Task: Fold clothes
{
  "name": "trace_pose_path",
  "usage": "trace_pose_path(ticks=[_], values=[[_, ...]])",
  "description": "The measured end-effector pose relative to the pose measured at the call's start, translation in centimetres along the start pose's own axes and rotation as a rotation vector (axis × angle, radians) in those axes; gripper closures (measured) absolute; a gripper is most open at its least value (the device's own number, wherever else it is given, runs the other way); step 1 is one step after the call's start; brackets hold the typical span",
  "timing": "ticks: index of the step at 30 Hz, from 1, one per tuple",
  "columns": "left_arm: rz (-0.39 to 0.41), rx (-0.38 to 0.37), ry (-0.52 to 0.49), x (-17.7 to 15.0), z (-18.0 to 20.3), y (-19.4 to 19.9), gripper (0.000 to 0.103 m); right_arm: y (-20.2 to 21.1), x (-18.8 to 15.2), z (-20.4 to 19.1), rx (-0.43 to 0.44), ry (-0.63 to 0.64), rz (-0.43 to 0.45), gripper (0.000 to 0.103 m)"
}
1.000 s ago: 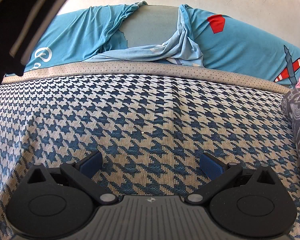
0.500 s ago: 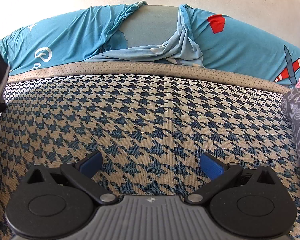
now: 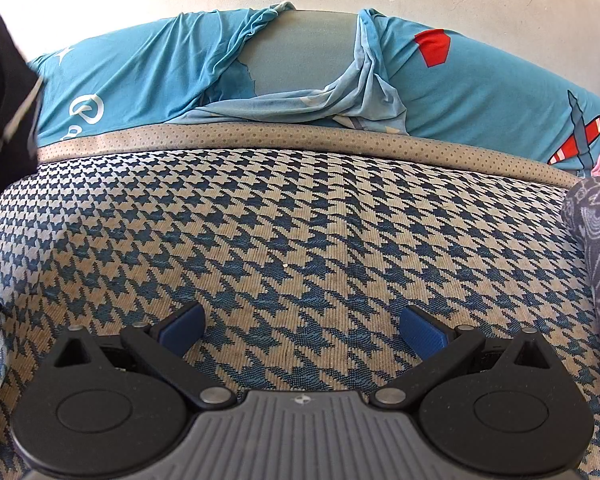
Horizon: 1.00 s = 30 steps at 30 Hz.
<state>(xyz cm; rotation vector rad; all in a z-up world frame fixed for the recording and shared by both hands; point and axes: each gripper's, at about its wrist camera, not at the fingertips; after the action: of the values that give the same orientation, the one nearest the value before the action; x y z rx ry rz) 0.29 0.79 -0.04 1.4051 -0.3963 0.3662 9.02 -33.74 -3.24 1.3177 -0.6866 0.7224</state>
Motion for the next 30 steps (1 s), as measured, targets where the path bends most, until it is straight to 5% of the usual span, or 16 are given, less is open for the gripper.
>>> trace_pose_path(ticks=[30], values=[[-0.048,-0.011,0.013,-0.07,-0.24,-0.86,0.000,-0.06,-0.04,-0.01,0.000,0.000,0.000,0.000]])
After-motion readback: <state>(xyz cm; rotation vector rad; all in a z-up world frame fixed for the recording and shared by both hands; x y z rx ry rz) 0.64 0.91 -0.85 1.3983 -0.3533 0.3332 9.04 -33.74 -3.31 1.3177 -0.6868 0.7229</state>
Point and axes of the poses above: each gripper's, at about its wrist camera, not at the fingertips, and y roughly against the way its jaws point, z to its right, x to its top, and after that the axes turned 6 degrees about -x, right-handed
